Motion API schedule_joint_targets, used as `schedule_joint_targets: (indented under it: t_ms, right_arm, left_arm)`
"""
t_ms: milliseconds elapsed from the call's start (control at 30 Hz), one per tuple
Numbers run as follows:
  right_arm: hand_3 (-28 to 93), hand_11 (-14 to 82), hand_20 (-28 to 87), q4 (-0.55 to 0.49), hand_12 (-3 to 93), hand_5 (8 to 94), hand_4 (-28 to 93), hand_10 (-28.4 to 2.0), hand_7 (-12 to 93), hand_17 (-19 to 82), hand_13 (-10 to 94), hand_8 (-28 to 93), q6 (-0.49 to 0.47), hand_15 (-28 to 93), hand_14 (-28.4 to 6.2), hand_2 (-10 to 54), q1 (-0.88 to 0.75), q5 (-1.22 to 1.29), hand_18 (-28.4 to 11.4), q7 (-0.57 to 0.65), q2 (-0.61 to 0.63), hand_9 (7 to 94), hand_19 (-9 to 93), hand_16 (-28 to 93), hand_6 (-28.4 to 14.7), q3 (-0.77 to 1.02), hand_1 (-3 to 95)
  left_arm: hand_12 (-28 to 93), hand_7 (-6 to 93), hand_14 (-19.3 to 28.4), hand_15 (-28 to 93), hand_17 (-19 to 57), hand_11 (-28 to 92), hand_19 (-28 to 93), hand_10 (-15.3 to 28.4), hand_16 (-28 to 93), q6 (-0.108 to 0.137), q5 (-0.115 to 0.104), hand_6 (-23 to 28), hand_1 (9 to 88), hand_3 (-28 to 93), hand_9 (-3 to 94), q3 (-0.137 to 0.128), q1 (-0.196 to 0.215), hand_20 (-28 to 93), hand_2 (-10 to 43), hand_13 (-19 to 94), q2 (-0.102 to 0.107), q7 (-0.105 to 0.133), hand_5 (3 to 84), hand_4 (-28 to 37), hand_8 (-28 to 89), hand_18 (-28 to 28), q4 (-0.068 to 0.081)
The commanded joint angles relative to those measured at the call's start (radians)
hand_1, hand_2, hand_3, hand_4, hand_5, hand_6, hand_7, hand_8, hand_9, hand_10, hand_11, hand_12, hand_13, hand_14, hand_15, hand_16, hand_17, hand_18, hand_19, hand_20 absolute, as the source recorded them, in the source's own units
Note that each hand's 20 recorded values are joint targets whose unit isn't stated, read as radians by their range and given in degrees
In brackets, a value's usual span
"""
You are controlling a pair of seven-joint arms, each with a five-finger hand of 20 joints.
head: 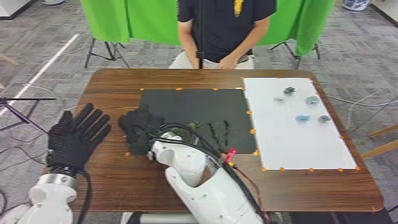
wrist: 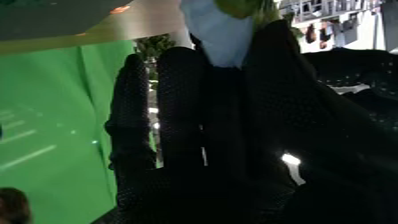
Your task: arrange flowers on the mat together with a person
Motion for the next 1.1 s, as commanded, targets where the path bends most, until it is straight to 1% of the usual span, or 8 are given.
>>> schedule_joint_targets:
  t_ms: [33,100,400,467,600,867,933,1100]
  right_arm:
    - [67,17.2,30,-0.011,43.5,63.2,-28,-8.6,45,21,54,-8,-0.001,64,-10.1,-9.5,0.045,-0.092,-20.5,0.081,0.060,74.1,71,45,0.9,-0.042,57.9]
    - [67,17.3,30,-0.010,43.5,63.5,-28,-8.7,45,21,54,-8,-0.014,64,-10.3,-9.5,0.046,-0.096,-20.7,0.088,0.063,74.1,71,45,0.8,-0.040,57.9]
    - [70,18.9,30,-0.041,41.9,61.9,-28,-9.4,42,19,51,-7,-0.096,67,-11.9,-9.5,0.046,-0.101,-21.3,0.140,0.113,70.2,71,41,0.4,-0.087,55.1]
    - [74,24.3,30,-0.042,35.5,61.3,-28,-10.1,38,19,50,-7,-0.085,70,-13.0,-9.5,0.052,-0.078,-21.5,0.156,0.122,67.2,71,36,0.5,-0.096,51.7]
    - [81,32.2,30,-0.041,23.6,58.4,-28,-13.1,32,18,47,-19,-0.057,72,-14.3,-9.5,0.077,-0.033,-22.2,0.193,0.136,60.7,72,33,0.1,-0.116,44.3]
    - [81,32.5,30,-0.051,22.1,56.7,-28,-14.1,30,17,46,-18,-0.057,74,-15.3,-9.5,0.087,0.032,-22.7,0.240,0.148,58.6,72,32,-1.2,-0.133,39.7]
    - [81,32.5,30,-0.054,21.9,56.5,-28,-14.1,30,17,46,-18,-0.056,74,-15.3,-9.5,0.090,0.035,-22.9,0.238,0.152,58.5,72,32,-1.3,-0.137,39.0]
    - [80,31.9,30,-0.074,21.6,56.6,-28,-14.5,29,16,46,-18,-0.072,74,-15.7,-9.5,0.107,0.079,-23.2,0.259,0.165,58.1,71,32,-1.6,-0.160,37.6]
  left_arm:
    - [10,6.1,15.0,24,-3.0,15,27,14.9,-3,-0.018,-0.001,8.4,25.4,72,38.3,-0.016,0.030,13,13.0,30,-0.007,0.000,42.6,-28.3,-8,13.7,0.001]
    - [10,6.0,15.0,24,-3.0,15,27,14.9,-3,-0.020,-0.018,8.4,25.3,72,38.3,-0.013,0.033,13,12.9,30,0.005,0.019,42.6,-28.3,-8,13.7,0.000]
    - [10,6.0,15.0,24,-3.1,15,27,14.9,-3,-0.026,-0.017,8.5,25.4,72,38.3,-0.030,0.041,13,12.9,30,-0.012,0.006,42.6,-28.3,-8,13.8,0.000]
    - [10,6.1,15.1,24,-3.1,15,27,14.9,-3,-0.026,-0.021,8.5,25.4,72,38.3,-0.034,0.049,13,12.8,30,-0.010,0.010,42.6,-28.3,-8,13.8,-0.003]
    - [10,6.2,15.1,24,-3.1,15,27,14.9,-3,-0.028,-0.026,8.5,25.4,72,38.3,-0.033,0.050,13,12.8,30,-0.009,0.016,42.6,-28.3,-8,13.8,-0.003]
    - [10,6.5,15.1,24,-3.1,15,27,14.8,-3,-0.022,-0.020,8.4,25.5,72,38.3,-0.035,0.051,13,12.7,30,-0.021,-0.002,42.6,-28.3,-8,13.8,-0.002]
    - [10,6.4,15.1,24,-3.1,15,27,14.9,-3,-0.024,-0.030,8.5,25.4,72,38.2,-0.031,0.052,13,12.7,30,-0.013,0.012,42.5,-28.3,-8,13.8,-0.001]
    - [10,6.4,15.2,24,-3.1,15,27,14.8,-3,-0.027,-0.027,8.4,25.2,73,38.0,-0.036,0.050,13,12.5,30,-0.017,0.012,42.2,-28.3,-8,13.9,-0.001]
